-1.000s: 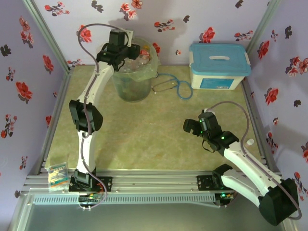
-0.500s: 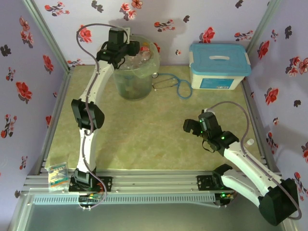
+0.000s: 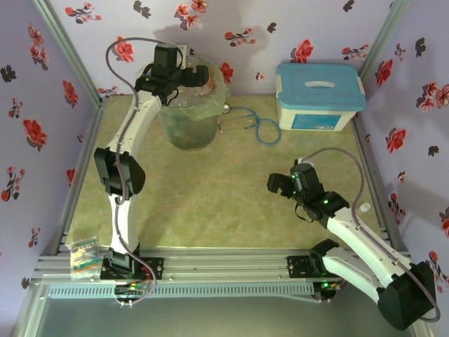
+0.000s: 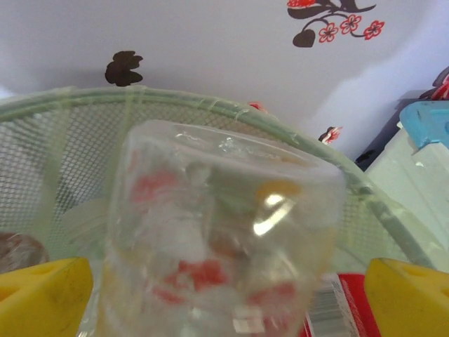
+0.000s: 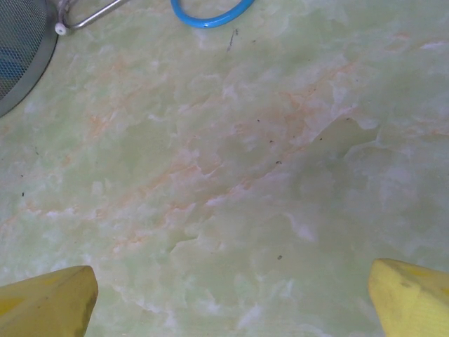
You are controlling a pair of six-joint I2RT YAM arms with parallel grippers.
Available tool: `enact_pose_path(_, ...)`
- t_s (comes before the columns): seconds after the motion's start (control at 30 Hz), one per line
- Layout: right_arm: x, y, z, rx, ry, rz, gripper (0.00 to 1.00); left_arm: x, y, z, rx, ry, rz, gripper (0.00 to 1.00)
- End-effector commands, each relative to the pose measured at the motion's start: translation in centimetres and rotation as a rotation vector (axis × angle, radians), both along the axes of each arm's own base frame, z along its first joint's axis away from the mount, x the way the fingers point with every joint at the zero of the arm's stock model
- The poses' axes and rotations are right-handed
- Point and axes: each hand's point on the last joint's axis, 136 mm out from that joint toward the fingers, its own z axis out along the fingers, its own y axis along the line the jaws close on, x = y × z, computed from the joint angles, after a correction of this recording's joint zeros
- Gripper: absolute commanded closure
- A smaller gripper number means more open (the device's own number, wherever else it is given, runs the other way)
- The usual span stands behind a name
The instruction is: Put the plastic bottles in the bin
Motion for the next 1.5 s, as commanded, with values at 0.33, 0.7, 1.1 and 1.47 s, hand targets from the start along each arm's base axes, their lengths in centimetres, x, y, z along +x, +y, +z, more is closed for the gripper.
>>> enact_pose_path(0.33, 3.4, 0.1, 5.3, -0.131, -0.134, 0.039, 0.01, -10.7, 8.8, 11.0, 0.084, -0.162, 0.146, 0.00)
enact_pose_path(0.7, 7.7, -6.0, 4.2, -0.398, -0.147, -0.116, 0.01, -22.7, 24.3, -4.9, 0.127, -0.081, 0.637, 0.00)
enact_pose_path(1.1, 10.5, -12.6, -1.5, -0.589, -0.143, -0.290, 0.01, -24.8, 28.3, -17.9, 0.226, -0.145, 0.746, 0.00)
enact_pose_path(1.47, 12.7, -12.5, -2.4, -0.583, -0.289, -0.292, 0.01, -19.6, 27.2, -20.9, 0.142, -0.166, 0.600, 0.00)
